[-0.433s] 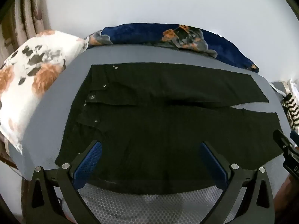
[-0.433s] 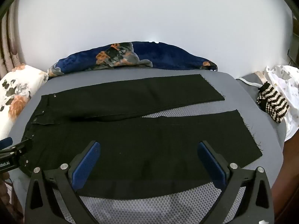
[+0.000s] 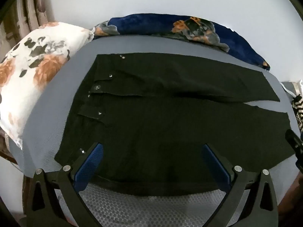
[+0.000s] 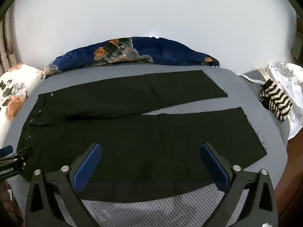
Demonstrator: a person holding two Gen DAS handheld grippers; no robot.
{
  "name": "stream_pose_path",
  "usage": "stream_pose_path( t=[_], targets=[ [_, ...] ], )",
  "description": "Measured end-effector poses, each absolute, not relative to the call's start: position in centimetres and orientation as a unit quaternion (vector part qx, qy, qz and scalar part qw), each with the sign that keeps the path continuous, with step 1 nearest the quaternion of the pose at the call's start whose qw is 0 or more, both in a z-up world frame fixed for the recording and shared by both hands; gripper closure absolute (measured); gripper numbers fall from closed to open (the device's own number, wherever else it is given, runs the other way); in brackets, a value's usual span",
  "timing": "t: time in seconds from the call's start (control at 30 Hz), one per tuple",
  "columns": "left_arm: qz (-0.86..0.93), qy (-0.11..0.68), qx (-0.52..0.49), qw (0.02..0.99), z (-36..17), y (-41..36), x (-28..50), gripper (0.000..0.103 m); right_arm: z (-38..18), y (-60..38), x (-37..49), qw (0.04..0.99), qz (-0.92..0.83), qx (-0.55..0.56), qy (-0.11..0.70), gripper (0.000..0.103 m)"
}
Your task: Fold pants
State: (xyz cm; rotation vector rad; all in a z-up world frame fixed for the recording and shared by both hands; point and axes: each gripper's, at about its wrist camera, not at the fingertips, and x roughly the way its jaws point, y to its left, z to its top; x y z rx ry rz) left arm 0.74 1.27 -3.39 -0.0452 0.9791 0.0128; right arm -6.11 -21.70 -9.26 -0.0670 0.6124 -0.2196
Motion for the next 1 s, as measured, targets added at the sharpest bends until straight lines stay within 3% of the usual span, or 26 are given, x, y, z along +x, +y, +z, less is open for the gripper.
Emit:
stream_pose_path(
  t=[1.0],
  targets=[
    [-0.019, 0.456, 0.003, 0.89, -3.1, -0.2, 0.8, 0.0, -9.6, -21.8, -5.4, 0.947, -0.099, -0.021, 0.305, 0.0]
  ],
)
